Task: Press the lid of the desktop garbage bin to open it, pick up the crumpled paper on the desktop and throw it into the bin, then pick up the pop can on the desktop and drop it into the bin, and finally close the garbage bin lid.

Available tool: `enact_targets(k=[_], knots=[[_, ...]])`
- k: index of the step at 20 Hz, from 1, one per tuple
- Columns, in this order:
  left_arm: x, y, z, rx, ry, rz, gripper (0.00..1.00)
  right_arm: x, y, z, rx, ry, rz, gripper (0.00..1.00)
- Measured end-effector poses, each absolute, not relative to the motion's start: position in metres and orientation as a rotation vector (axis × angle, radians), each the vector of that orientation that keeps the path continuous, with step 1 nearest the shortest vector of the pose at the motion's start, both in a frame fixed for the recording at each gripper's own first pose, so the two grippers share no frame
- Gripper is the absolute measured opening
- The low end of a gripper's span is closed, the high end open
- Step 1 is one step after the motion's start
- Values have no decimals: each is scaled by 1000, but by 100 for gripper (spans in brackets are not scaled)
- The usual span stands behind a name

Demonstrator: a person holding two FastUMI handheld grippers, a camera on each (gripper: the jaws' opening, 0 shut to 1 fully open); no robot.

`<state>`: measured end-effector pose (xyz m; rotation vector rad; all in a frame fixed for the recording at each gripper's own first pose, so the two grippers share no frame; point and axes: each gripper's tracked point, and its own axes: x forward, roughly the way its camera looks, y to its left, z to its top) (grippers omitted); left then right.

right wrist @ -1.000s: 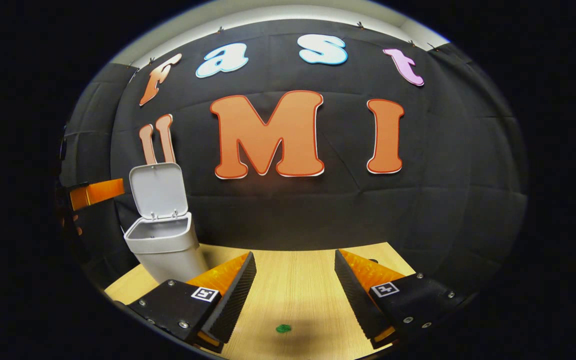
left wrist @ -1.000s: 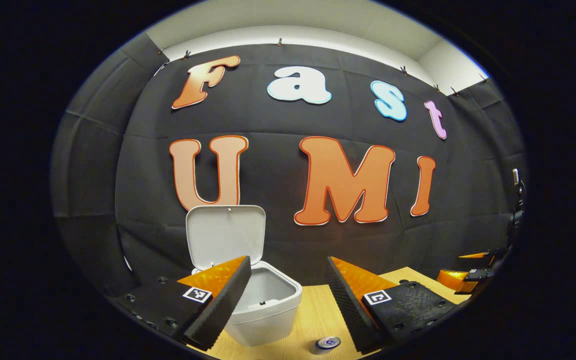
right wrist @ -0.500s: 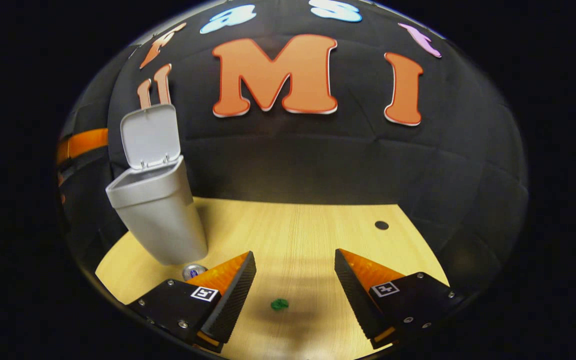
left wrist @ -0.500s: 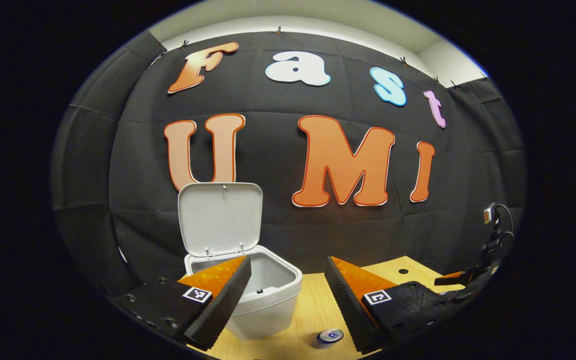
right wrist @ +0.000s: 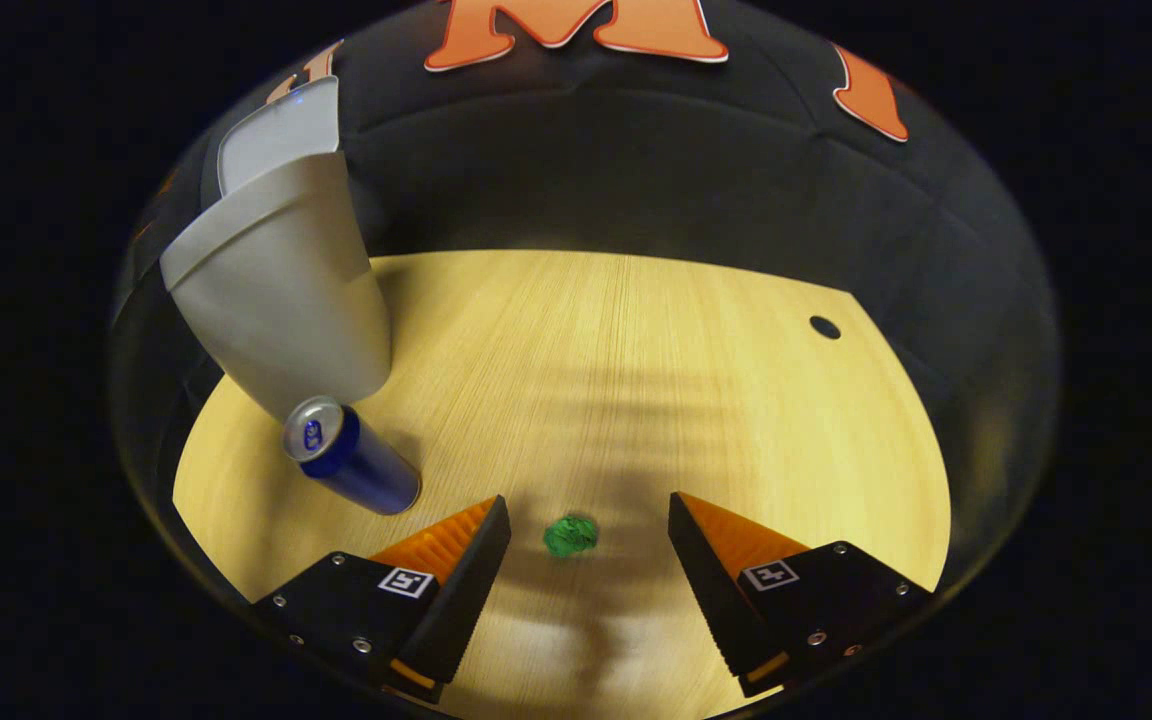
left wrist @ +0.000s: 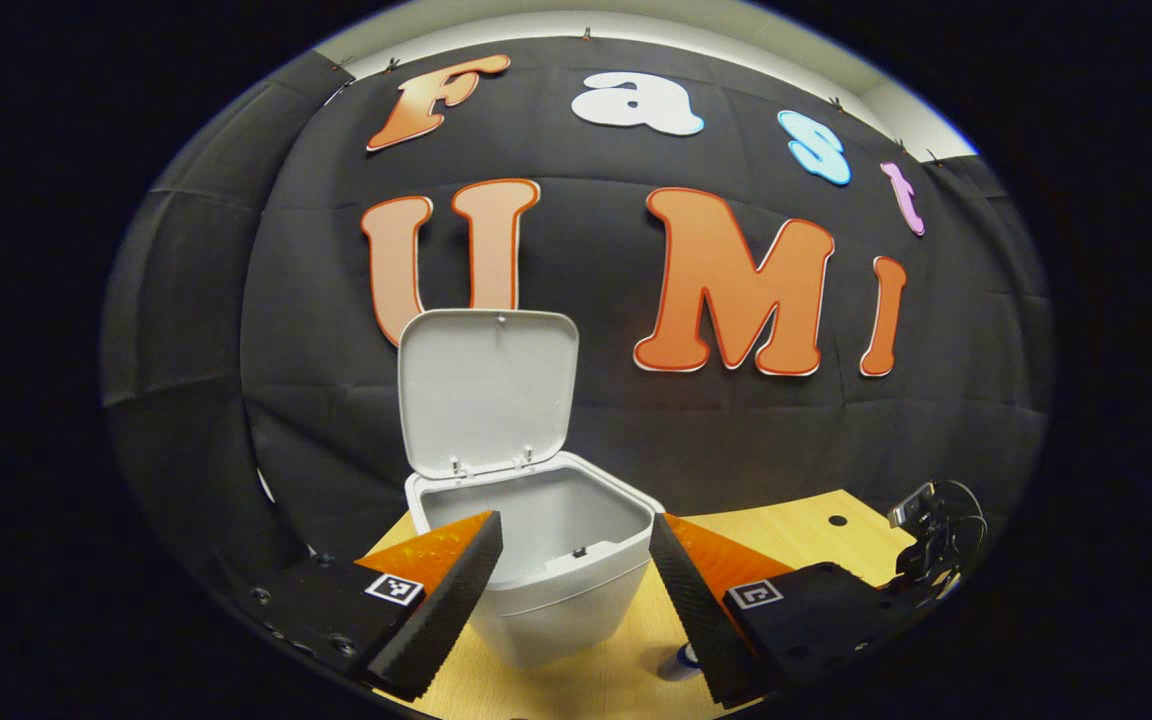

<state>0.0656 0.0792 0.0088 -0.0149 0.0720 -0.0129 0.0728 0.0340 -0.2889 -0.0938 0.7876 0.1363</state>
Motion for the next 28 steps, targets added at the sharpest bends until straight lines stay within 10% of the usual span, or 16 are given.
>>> enact_targets(k=[8,9,16,17,23,28], knots=[[71,105,-15,-13,128,36,94,81,51,-333,-83,924,202,94],[71,106,-15,-12,131,39,94,81,51,-336,-80,931,205,77],[73,105,-17,-7,142,37,94,81,50,-344,-83,968,207,63],[72,106,-19,-8,144,37,94,83,50,-344,-80,967,208,45],[69,102,-19,-16,146,33,94,105,53,-331,-51,974,213,11],[63,97,-21,-19,150,27,94,146,56,-307,-82,920,196,4]])
